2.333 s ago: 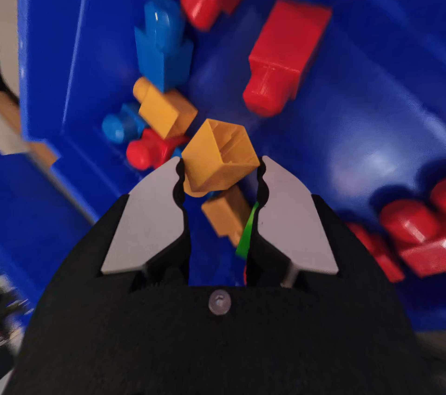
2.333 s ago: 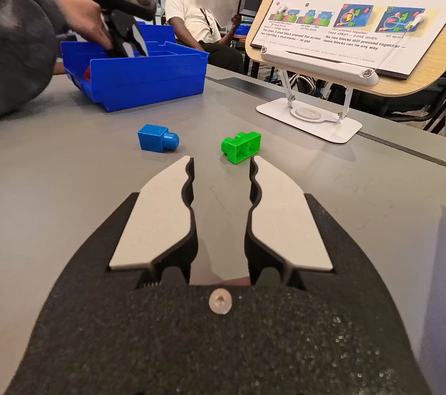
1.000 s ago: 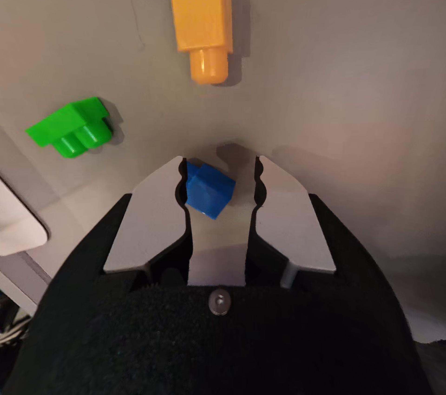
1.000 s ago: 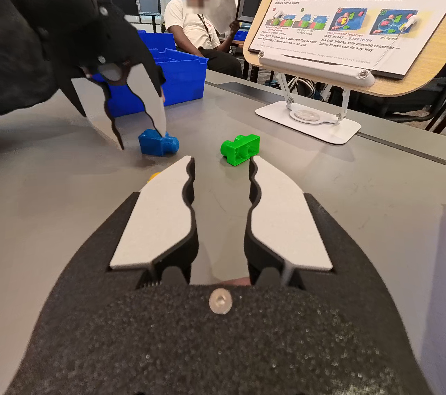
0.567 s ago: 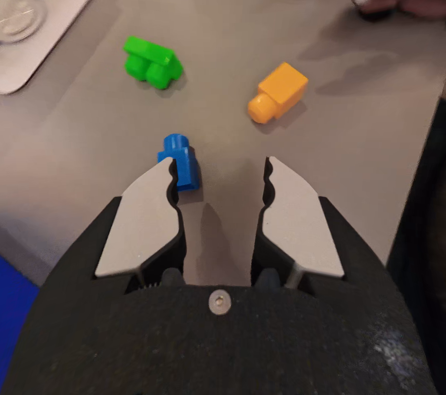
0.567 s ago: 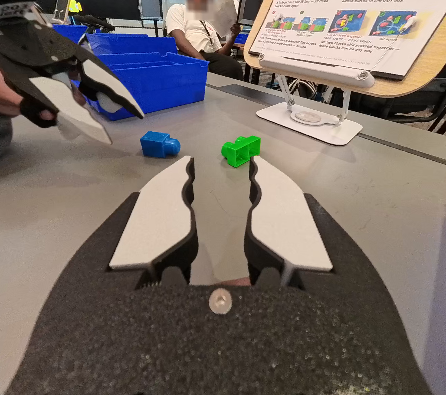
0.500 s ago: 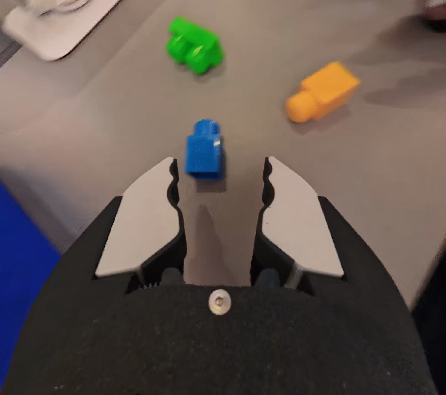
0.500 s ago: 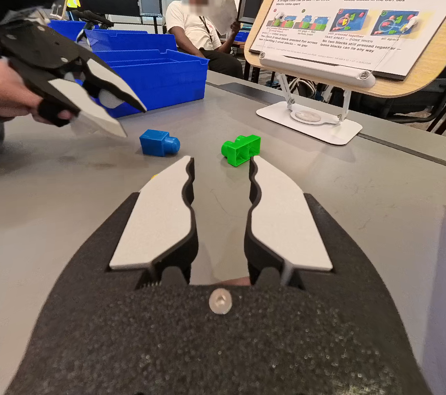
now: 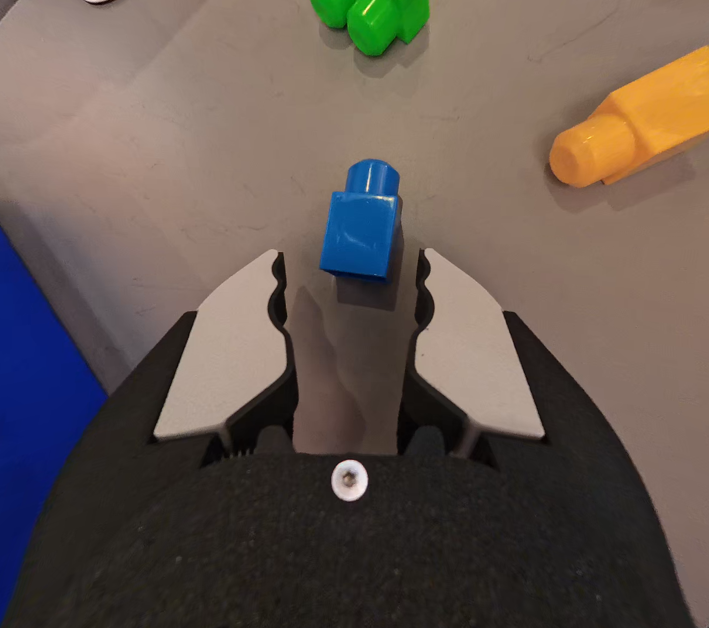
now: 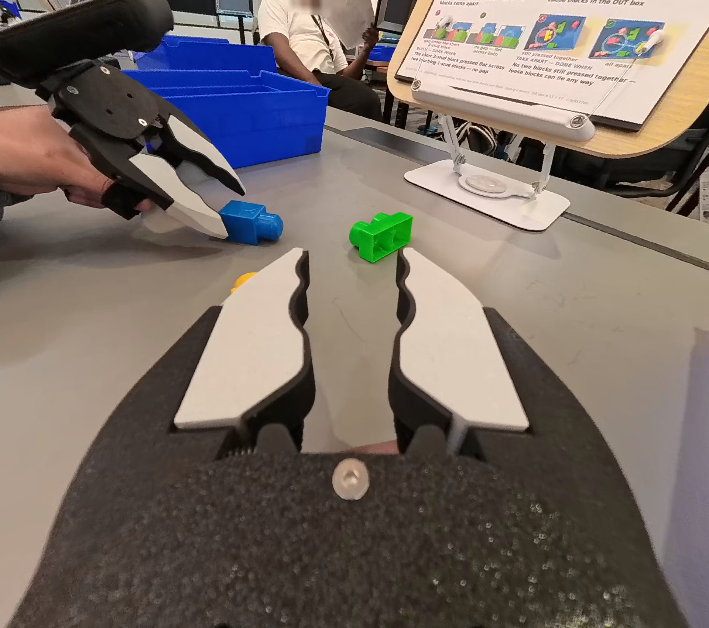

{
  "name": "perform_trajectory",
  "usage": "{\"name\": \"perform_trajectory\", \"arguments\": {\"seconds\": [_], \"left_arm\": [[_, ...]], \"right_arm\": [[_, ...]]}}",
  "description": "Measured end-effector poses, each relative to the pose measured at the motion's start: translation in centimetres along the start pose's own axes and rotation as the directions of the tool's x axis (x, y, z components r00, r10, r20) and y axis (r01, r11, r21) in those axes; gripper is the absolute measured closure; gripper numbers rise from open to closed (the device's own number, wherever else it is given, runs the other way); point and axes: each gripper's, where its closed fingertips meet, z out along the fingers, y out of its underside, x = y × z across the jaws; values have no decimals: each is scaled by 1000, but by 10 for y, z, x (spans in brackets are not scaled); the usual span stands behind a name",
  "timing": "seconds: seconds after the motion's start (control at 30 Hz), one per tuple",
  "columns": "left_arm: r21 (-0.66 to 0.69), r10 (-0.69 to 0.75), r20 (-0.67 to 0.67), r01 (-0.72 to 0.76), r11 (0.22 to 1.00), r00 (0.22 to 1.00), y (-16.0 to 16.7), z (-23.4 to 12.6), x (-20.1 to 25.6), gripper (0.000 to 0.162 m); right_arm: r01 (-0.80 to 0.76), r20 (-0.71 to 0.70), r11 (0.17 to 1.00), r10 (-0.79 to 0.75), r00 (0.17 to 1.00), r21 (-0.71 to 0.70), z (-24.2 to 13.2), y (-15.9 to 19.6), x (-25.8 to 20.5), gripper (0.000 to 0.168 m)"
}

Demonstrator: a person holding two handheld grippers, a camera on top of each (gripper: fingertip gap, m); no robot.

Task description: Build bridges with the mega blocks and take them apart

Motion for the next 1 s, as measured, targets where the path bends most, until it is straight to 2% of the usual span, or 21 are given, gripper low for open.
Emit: {"name": "perform_trajectory", "arguments": {"seconds": [0.27, 0.4, 0.5, 0.6, 0.67, 0.77, 0.9, 0.97, 1.0], "left_arm": [[-12, -18, -48, 18, 1000, 999, 8, 4, 5, 97], [10, -39, -30, 39, 999, 999, -2, -12, 13, 91], [36, -35, -6, 35, 999, 999, -14, -26, 31, 83], [72, -59, -99, 66, 995, 993, -33, -30, 76, 72], [76, -43, -114, 52, 996, 993, -45, -23, 105, 68], [25, 19, -38, -18, 1000, 999, -52, -4, 124, 61], [-66, -108, -9, 107, 992, 994, -48, 17, 126, 55], [-90, -166, -31, 163, 983, 986, -46, 24, 129, 62], [-106, -179, -47, 173, 979, 983, -44, 27, 131, 75]], "right_arm": [[24, 8, 999, -24, 1000, -22, 2, 2, -3, 125], [35, 6, 999, -35, 999, -33, 4, 4, -4, 124], [34, 12, 999, -34, 999, -31, 3, 4, -5, 124], [21, 7, 1000, -21, 1000, -12, 1, 1, -3, 124], [11, 2, 1000, -11, 1000, -1, 0, 0, -1, 124], [-6, 2, 1000, 6, 1000, 14, -2, -1, 0, 125], [-31, 3, 999, 31, 1000, 35, -4, -4, 3, 125], [-37, 5, 998, 37, 999, 43, -5, -4, 3, 125], [-40, 6, 998, 40, 999, 47, -5, -5, 4, 125]]}}
